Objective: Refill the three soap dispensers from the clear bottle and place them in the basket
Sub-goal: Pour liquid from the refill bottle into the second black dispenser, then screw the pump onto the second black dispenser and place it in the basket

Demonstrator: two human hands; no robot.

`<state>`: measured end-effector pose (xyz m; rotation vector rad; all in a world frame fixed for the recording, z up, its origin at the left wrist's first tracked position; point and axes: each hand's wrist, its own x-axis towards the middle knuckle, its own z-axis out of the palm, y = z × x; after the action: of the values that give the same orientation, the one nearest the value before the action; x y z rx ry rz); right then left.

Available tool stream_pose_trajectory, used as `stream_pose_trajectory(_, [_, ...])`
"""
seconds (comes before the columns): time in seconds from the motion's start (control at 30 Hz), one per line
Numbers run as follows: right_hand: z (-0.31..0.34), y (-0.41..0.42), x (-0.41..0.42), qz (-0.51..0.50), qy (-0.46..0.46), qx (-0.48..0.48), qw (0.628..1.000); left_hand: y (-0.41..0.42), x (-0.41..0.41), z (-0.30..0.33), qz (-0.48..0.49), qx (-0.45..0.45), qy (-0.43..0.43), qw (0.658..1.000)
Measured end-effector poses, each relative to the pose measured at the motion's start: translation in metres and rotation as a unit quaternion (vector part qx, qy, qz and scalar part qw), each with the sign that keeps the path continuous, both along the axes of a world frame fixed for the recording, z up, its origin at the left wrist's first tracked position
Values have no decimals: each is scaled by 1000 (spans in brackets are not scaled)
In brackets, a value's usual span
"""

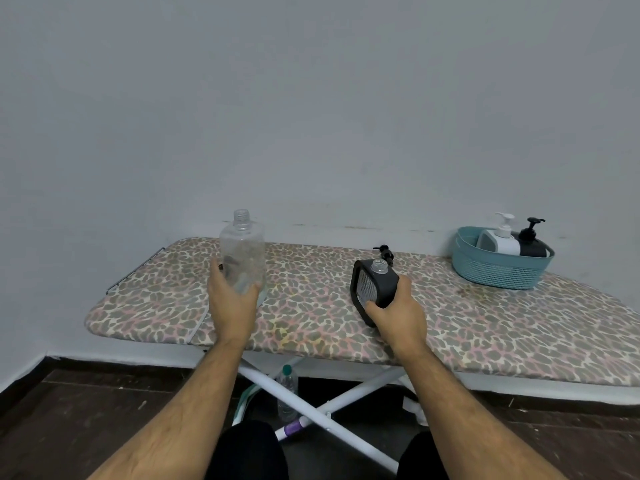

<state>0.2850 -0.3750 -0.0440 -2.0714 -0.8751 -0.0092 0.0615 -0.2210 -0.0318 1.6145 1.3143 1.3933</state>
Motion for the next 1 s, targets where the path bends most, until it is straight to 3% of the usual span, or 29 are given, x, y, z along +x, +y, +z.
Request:
stream_pose_trajectory(0.17, [6, -3, 9, 71, 62, 14, 995, -45, 9, -11, 59, 123, 35, 990])
stream_pose_trajectory(0.33, [15, -9, 28, 173, 181, 20, 968, -62, 30, -24, -58, 153, 65, 984])
stream_pose_trajectory(0.47, [22, -9, 40, 216, 228, 5, 950, -63, 55, -20, -188, 78, 87, 975])
stream_pose_trajectory(0.67, [27, -5, 54, 245, 223, -31, 943, -50, 90, -10, -316, -61, 97, 942])
stream_pose_trajectory(0.87, [30, 3, 66, 286, 225, -40, 931, -38, 111, -14, -377, -122, 55, 917])
stream_pose_trajectory(1.0, [31, 11, 75, 312, 223, -50, 922, -34, 123, -11, -386, -105, 46, 916])
